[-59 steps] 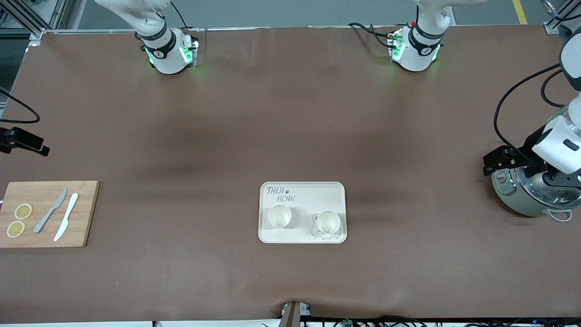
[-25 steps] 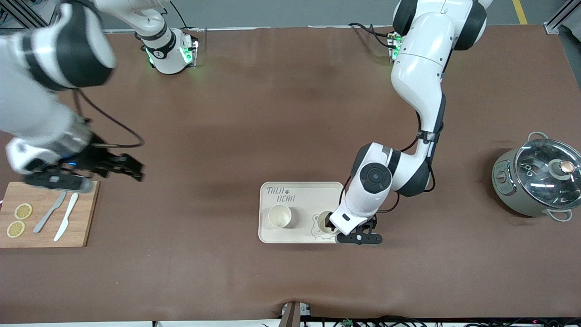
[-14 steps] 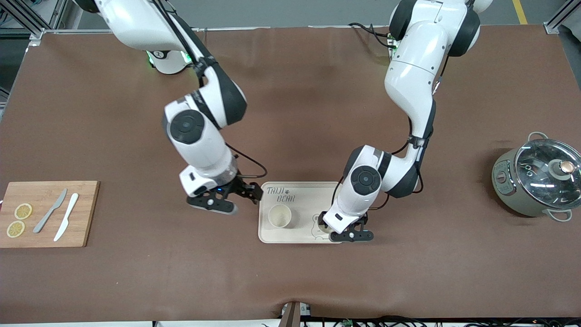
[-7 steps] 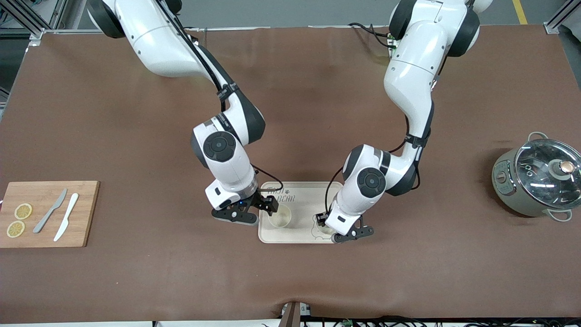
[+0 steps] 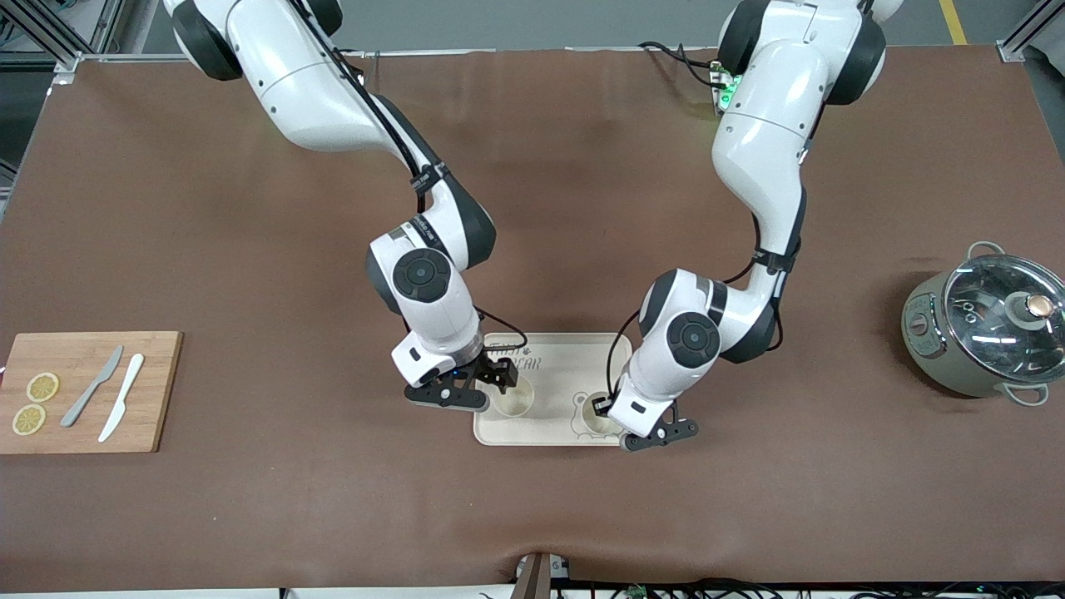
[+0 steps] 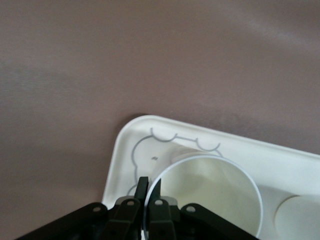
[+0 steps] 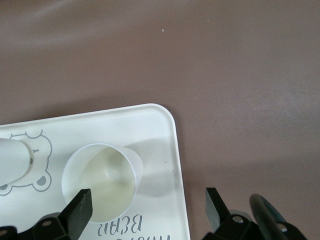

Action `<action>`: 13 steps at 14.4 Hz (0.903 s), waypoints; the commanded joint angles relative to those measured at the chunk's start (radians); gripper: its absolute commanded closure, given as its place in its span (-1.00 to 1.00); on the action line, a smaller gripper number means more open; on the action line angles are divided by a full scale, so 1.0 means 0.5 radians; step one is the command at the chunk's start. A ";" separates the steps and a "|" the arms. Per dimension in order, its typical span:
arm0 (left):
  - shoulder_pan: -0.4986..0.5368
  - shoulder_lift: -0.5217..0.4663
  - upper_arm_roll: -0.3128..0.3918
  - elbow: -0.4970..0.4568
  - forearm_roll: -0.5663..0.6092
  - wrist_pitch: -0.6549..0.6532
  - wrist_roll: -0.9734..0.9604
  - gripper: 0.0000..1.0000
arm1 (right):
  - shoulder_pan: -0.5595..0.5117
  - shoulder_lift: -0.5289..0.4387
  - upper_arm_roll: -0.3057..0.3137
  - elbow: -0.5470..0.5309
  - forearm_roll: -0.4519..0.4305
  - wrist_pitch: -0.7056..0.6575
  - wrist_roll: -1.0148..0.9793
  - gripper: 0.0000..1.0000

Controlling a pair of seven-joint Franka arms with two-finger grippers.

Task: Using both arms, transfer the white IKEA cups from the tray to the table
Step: 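Lift the cup with the left gripper and carry it toward the pot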

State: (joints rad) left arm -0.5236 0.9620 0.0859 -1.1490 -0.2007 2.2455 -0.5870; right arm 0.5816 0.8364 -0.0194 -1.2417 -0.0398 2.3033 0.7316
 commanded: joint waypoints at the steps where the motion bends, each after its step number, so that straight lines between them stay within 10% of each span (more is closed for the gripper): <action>1: 0.050 -0.260 0.009 -0.061 0.213 -0.464 0.084 1.00 | 0.021 0.088 -0.010 0.069 -0.040 0.066 0.003 -1.00; 7: 0.304 -0.971 -0.024 -0.725 0.217 -0.567 0.379 1.00 | 0.049 0.140 -0.017 0.069 -0.043 0.124 0.006 -1.00; 13: 0.688 -1.556 -0.055 -2.072 0.165 0.441 0.980 1.00 | 0.070 0.211 -0.020 0.069 -0.062 0.219 0.013 -1.00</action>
State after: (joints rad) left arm -0.2109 0.3113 0.0826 -1.8751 -0.1035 2.2632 -0.1688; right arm 0.6070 0.9159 -0.0197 -1.2406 -0.0441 2.4056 0.7314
